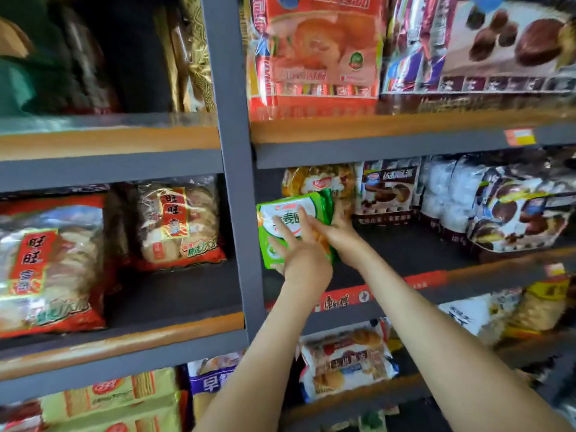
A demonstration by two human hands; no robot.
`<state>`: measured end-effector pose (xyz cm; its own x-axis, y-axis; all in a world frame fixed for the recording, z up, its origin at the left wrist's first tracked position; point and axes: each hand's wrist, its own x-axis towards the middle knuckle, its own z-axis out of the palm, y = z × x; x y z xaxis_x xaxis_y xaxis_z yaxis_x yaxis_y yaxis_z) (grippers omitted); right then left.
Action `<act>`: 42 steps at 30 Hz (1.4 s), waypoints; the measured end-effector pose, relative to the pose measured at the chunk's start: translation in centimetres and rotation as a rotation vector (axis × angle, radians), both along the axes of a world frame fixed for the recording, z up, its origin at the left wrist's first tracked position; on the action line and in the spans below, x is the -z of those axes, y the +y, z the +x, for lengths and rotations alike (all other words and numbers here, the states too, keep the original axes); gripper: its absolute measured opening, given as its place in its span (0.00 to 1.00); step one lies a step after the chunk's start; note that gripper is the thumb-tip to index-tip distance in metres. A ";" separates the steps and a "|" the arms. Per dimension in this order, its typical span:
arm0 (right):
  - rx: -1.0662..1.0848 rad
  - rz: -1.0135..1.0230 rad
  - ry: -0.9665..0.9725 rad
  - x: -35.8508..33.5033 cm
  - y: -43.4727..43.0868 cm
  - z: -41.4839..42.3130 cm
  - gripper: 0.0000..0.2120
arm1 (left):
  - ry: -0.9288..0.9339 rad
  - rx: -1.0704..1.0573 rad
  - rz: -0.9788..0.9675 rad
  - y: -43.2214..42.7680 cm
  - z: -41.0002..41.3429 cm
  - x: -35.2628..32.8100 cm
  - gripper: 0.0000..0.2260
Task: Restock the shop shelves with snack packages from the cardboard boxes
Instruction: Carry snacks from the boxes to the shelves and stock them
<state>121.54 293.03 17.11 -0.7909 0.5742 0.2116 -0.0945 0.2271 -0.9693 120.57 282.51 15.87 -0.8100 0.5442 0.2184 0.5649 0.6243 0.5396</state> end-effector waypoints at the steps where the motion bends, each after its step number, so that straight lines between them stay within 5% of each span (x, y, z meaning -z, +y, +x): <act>1: -0.042 0.026 -0.022 0.1 0.5 -1.3 0.47 | -0.056 -0.083 0.017 1.0 -0.7 0.0 0.40; 6: -0.178 0.461 -0.260 1.7 3.8 -6.9 0.56 | -0.123 -0.394 0.071 4.6 -3.6 1.0 0.35; 11: -0.199 0.530 -0.236 1.7 5.0 -7.8 0.54 | 0.006 -0.678 0.028 5.6 -6.1 1.9 0.36; 17: -0.193 0.701 -0.187 2.6 4.7 -9.4 0.40 | 0.003 -0.661 0.055 6.0 -9.4 3.1 0.37; 21: -0.011 0.889 -0.215 2.9 5.2 -9.6 0.23 | 0.015 -0.592 -0.018 5.8 -11.2 2.9 0.39; 32: 0.030 1.427 -0.398 1.8 3.7 -10.9 0.31 | 0.055 -0.590 -0.087 5.4 -13.8 2.8 0.42; 37: 0.067 1.450 -0.443 2.5 3.0 -11.8 0.20 | 0.129 -0.461 -0.210 5.4 -15.9 3.9 0.39; 42: 0.046 1.302 -0.527 2.1 2.4 -11.1 0.25 | -0.066 -0.518 -0.034 5.3 -13.0 2.4 0.39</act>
<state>110.42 295.45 14.99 -0.9289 0.2256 0.2935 0.2411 0.9704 0.0171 107.61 287.79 13.52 -0.9863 0.0749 0.1473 0.1434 0.8306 0.5381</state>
